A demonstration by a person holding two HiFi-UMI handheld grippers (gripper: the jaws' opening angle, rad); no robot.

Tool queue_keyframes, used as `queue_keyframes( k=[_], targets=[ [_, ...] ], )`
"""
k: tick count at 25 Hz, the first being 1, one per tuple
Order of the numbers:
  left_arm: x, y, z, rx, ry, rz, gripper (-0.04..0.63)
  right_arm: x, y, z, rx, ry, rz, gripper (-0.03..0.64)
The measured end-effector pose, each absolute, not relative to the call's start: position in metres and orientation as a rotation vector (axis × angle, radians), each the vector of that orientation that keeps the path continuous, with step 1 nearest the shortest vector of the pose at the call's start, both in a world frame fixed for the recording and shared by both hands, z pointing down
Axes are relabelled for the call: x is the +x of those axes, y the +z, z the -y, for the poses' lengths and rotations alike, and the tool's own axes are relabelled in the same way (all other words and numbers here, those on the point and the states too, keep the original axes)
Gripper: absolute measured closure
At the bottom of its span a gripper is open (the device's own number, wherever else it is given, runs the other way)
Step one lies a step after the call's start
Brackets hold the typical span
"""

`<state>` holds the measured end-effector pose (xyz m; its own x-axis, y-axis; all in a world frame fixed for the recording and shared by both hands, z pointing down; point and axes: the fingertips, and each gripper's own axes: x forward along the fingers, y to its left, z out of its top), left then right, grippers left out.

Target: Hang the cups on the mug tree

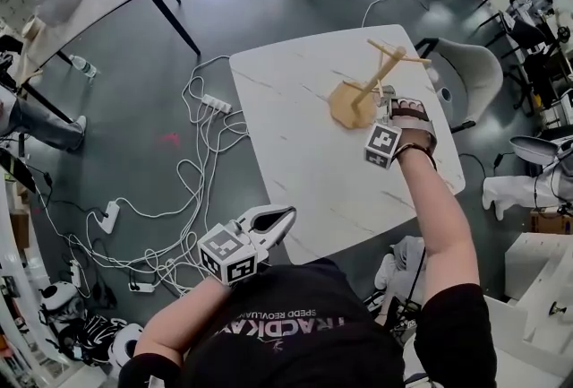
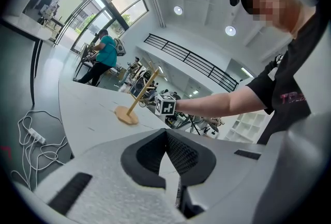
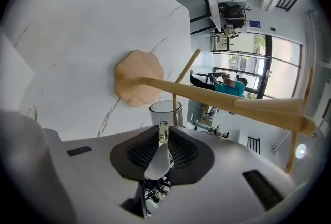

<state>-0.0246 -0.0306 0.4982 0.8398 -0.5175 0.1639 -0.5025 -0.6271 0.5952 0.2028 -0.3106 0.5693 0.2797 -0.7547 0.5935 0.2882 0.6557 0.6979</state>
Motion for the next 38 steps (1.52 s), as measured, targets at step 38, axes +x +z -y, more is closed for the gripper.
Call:
queue_keyframes(
  k=[38],
  targets=[
    [-0.025, 0.487, 0.022, 2.451, 0.050, 0.561, 0.598, 0.152, 0.550, 0.224, 0.942, -0.180, 1.741, 0.606]
  ],
)
